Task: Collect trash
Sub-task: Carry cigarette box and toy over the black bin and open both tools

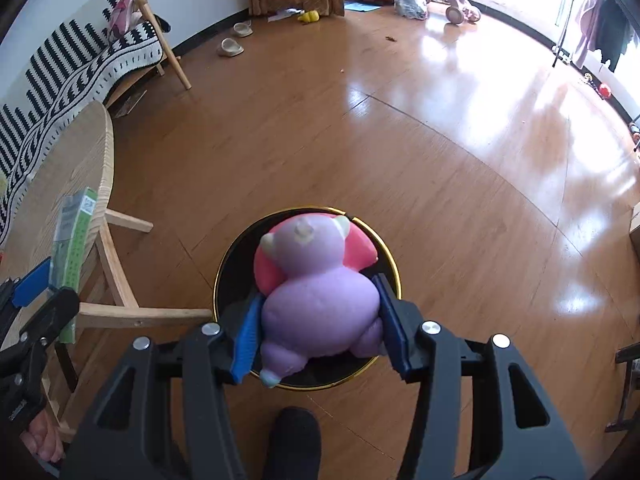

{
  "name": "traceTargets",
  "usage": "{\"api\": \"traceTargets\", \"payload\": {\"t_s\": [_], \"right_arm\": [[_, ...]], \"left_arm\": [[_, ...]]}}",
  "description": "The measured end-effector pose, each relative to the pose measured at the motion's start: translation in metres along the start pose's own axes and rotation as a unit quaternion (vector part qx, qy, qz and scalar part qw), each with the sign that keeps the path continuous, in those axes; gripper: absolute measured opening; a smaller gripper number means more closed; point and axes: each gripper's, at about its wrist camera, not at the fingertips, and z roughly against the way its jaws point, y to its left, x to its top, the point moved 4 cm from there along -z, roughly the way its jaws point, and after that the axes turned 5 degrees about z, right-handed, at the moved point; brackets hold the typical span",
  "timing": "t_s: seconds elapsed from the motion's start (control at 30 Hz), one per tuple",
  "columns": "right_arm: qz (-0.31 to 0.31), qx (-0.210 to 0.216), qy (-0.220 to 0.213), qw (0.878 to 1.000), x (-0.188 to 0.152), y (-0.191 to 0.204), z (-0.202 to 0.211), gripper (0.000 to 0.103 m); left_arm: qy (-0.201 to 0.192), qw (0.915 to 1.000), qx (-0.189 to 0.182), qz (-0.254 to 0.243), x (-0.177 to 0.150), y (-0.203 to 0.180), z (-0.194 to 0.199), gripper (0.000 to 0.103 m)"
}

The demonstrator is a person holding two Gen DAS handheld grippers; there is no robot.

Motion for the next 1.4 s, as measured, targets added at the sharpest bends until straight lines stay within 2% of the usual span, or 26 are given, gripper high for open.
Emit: {"api": "traceTargets", "payload": {"t_s": [0.57,0.67,0.73,0.9,1.17,1.4], "right_arm": [[0.006,0.001,0.024,1.0,0.0,-0.001,-0.014,0.056],[0.007,-0.002,0.024,1.0,0.002,-0.001,-0.014,0.062],[0.006,-0.001,0.02,1.0,0.002,-0.001,-0.013,0.07],[-0.002,-0.008,0.009,1.0,0.004,-0.003,-0.007,0.079],[-0.026,-0.02,0.005,0.999,0.003,-0.018,-0.002,0.079],[-0.065,-0.025,-0.013,0.997,0.005,-0.038,0.012,0.079]], "left_arm": [[-0.001,1.0,-0.003,-0.005,0.001,0.0,-0.006,0.06],[-0.002,1.0,-0.001,-0.006,0.001,0.0,-0.006,0.06],[-0.001,1.0,-0.002,-0.005,0.001,0.001,-0.006,0.06],[0.002,1.0,-0.005,-0.008,0.001,-0.004,-0.008,0.06],[0.013,0.9998,-0.015,-0.008,0.0,-0.01,-0.02,0.06],[0.019,0.9986,-0.048,-0.015,0.003,-0.021,-0.036,0.06]]}}
